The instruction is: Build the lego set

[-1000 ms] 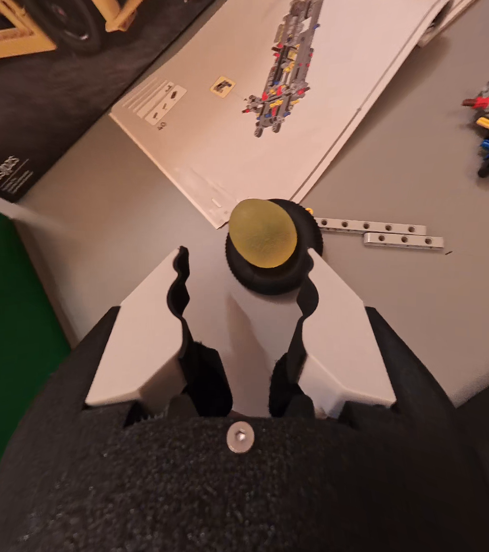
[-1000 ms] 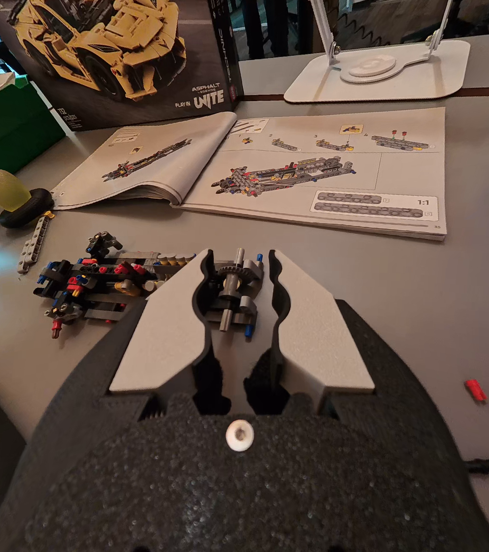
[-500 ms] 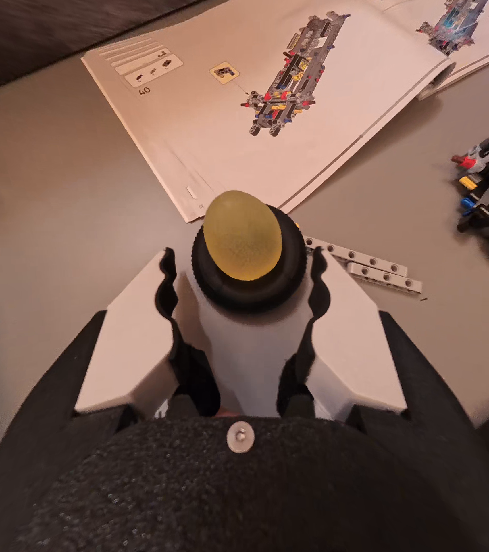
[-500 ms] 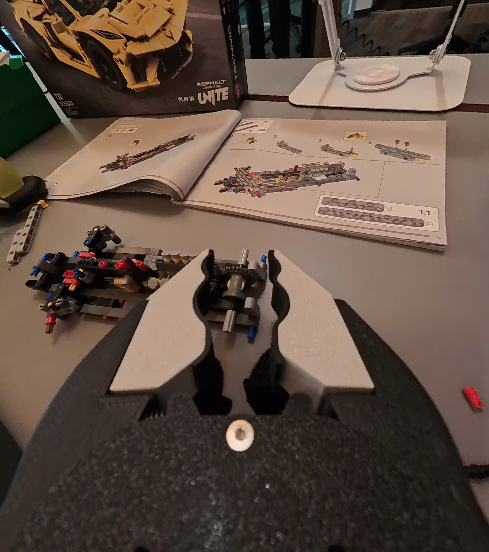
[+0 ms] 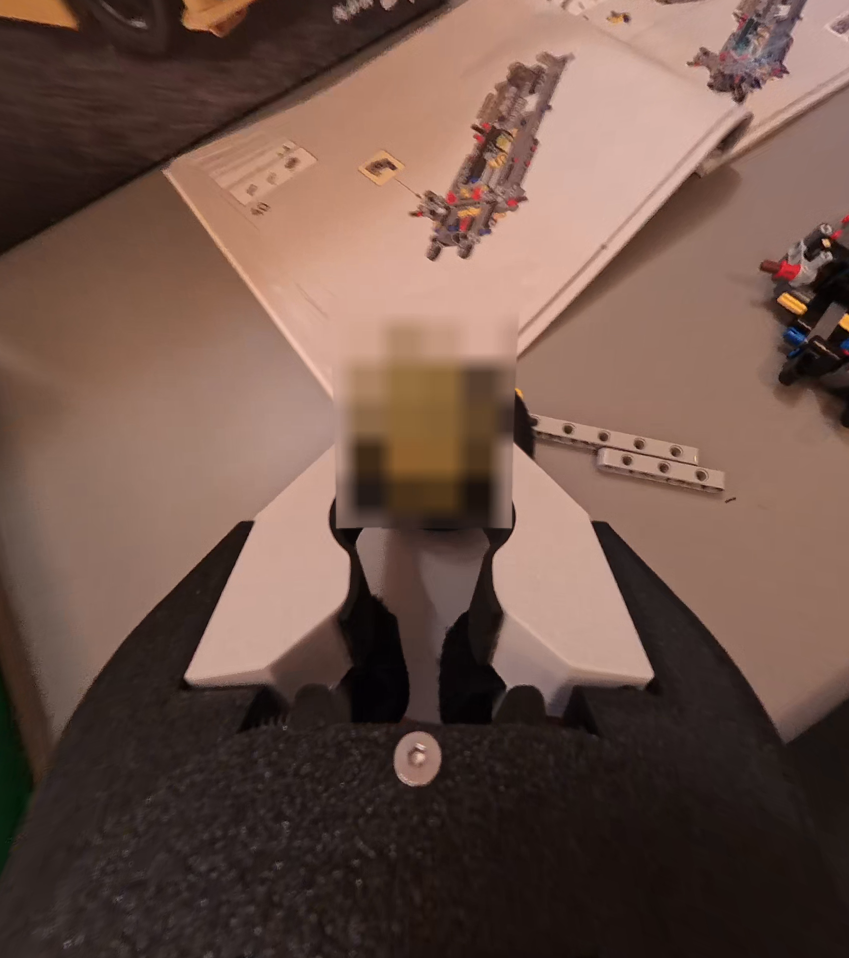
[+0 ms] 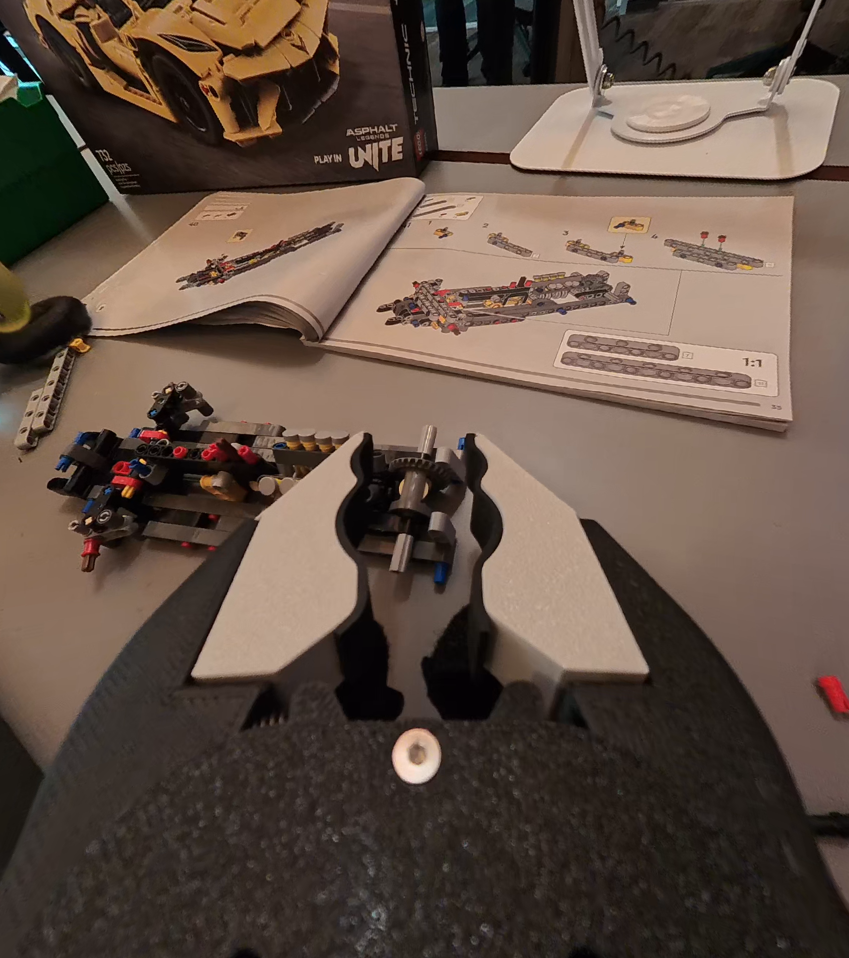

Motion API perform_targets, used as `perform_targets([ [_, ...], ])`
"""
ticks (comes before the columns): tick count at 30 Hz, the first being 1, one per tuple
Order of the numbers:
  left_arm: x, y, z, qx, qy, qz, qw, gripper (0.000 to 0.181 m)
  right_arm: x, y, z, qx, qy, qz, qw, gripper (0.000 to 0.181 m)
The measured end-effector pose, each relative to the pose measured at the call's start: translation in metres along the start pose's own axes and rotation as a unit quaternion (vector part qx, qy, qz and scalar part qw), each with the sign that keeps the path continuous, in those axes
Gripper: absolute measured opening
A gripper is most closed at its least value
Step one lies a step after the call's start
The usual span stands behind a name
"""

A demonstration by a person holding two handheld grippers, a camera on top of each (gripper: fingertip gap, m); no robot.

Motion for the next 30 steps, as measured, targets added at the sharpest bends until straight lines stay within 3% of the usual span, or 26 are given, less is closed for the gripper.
perform_targets([
  [5,-0.006,0.04,0.034,-0.025,-0.029,0.079,0.996,0.038,0.001,0.0,0.0,0.009,0.001,0.006,1.0,0.034],
  [8,0.038,0.077,0.054,-0.048,-0.032,0.185,0.981,0.039,0.002,0.0,-0.001,0.011,0.005,0.01,1.0,0.034],
  [12,0.107,0.128,0.054,-0.102,0.018,0.264,0.959,0.038,0.002,0.0,-0.002,0.012,0.007,0.012,1.0,0.034],
  [14,0.125,0.143,0.051,-0.111,0.04,0.281,0.952,0.039,-0.001,0.0,-0.001,0.014,0.001,0.01,1.0,0.034],
  [17,0.128,0.152,0.044,-0.136,0.04,0.295,0.945,0.039,-0.002,-0.002,-0.001,0.025,-0.004,0.015,1.0,0.034],
  [20,0.109,0.137,0.048,-0.118,0.041,0.317,0.94,0.039,-0.001,-0.002,-0.002,0.029,0.0,0.019,0.999,0.034],
  [23,0.073,0.095,0.062,-0.062,0.009,0.27,0.961,0.039,0.0,-0.001,-0.002,0.033,0.002,0.024,0.999,0.034],
  [27,-0.03,0.057,0.089,-0.032,-0.077,0.165,0.983,0.039,-0.001,-0.002,-0.003,0.046,0.002,0.03,0.998,0.034],
  [30,-0.116,0.074,0.09,-0.017,-0.044,0.165,0.985,0.04,0.0,-0.002,-0.003,0.052,0.003,0.034,0.998,0.034],
])
Point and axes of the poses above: each gripper's, where its closed fingertips meet, x out along the fingers, z out of its top, y = z × x across the jaws, the point moved 10 cm from there along -x, back along the fingers, and after that the axes turned 14 degrees about -y, right-handed, at the moved point
